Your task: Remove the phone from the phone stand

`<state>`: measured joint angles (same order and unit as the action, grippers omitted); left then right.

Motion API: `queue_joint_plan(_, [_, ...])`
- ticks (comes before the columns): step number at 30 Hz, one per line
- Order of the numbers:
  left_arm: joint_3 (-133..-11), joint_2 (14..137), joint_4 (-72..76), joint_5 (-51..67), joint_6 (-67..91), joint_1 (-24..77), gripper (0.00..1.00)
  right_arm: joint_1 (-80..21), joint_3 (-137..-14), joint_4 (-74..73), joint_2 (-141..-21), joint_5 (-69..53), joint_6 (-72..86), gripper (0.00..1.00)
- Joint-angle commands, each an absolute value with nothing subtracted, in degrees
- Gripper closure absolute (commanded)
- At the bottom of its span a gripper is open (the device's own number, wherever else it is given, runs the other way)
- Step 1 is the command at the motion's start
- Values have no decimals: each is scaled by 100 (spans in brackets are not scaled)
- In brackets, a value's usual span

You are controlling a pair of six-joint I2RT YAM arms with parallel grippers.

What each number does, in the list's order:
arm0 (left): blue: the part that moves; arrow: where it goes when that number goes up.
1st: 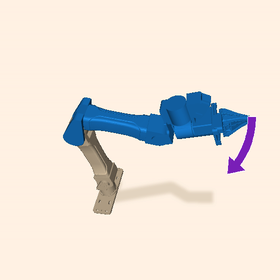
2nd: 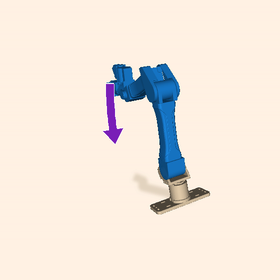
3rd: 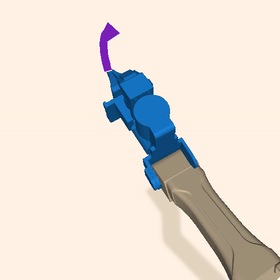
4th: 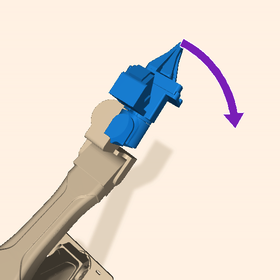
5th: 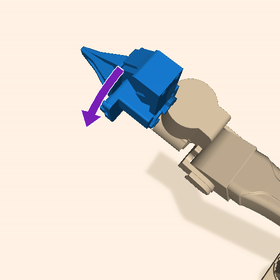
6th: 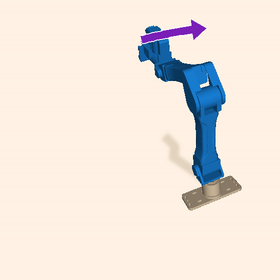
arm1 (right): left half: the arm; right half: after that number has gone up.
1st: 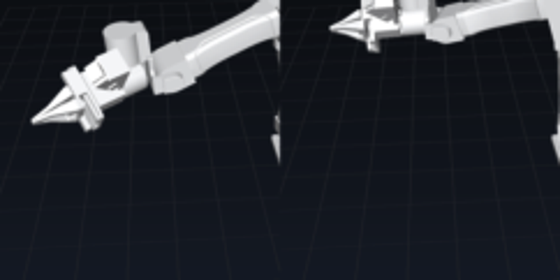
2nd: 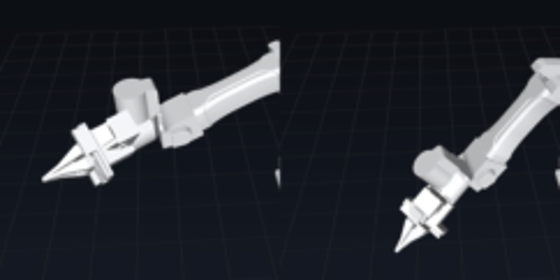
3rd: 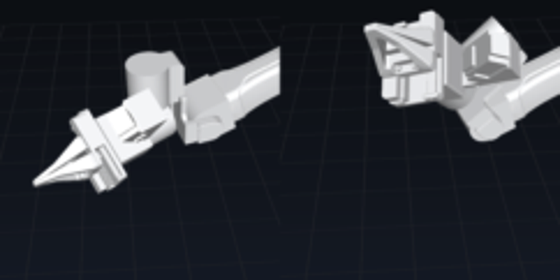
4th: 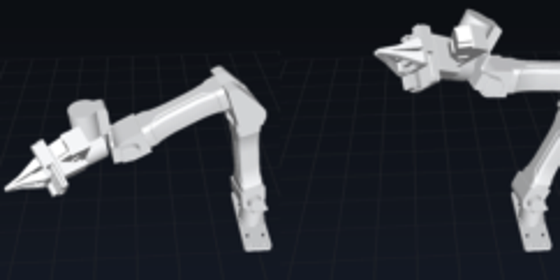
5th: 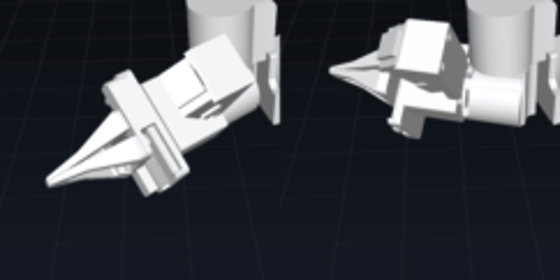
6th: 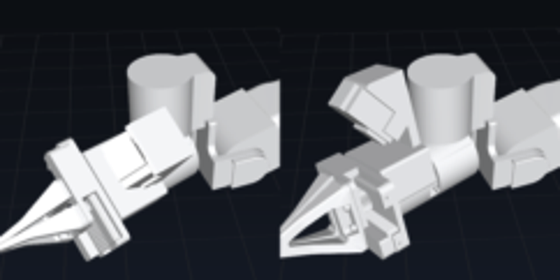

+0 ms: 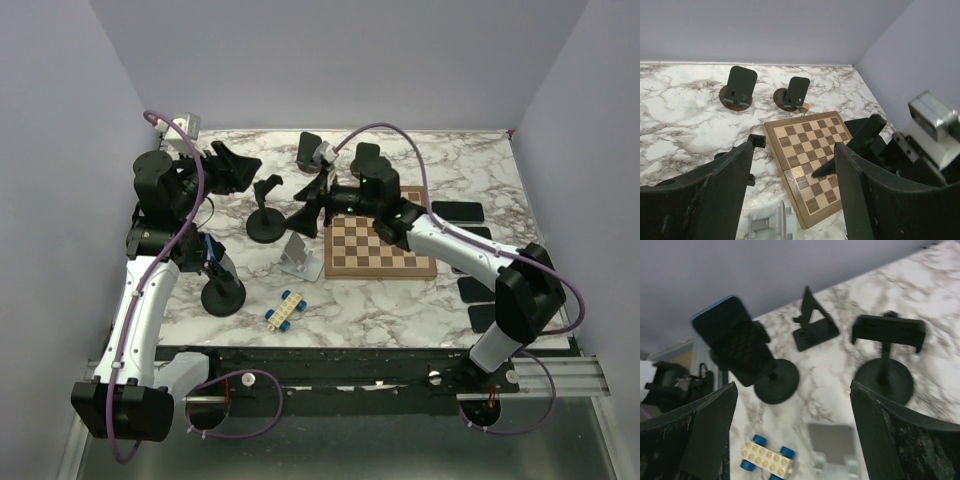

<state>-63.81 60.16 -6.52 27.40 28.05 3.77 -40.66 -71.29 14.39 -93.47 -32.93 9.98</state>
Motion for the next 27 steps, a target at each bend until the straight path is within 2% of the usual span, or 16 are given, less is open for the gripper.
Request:
queue_joint_plan(1, [-6319, 5732, -844, 2088, 2616, 360, 26, -4640, -7252, 2526, -9877, -4302, 899, 0])
queue_joint_plan(4, [-6217, 5530, -911, 1492, 2651, 222, 26, -4970, -7623, 2752, -10353, -4452, 864, 0])
queue_joint_plan(8, [-6076, 5341, -838, 1207, 2737, 52, 24, -5383, -8420, 2301, -10977, -4572, 405, 0])
queue_joint_plan(14, [-6142, 5387, -916, 1233, 2794, -138, 22, -5537, -9065, 2077, -11476, -4760, 203, 0])
queue_joint_plan(27, [-6135, 5529, -791, 1653, 3041, -353, 10, -5616, -10173, 1511, -12272, -5293, 60, 0])
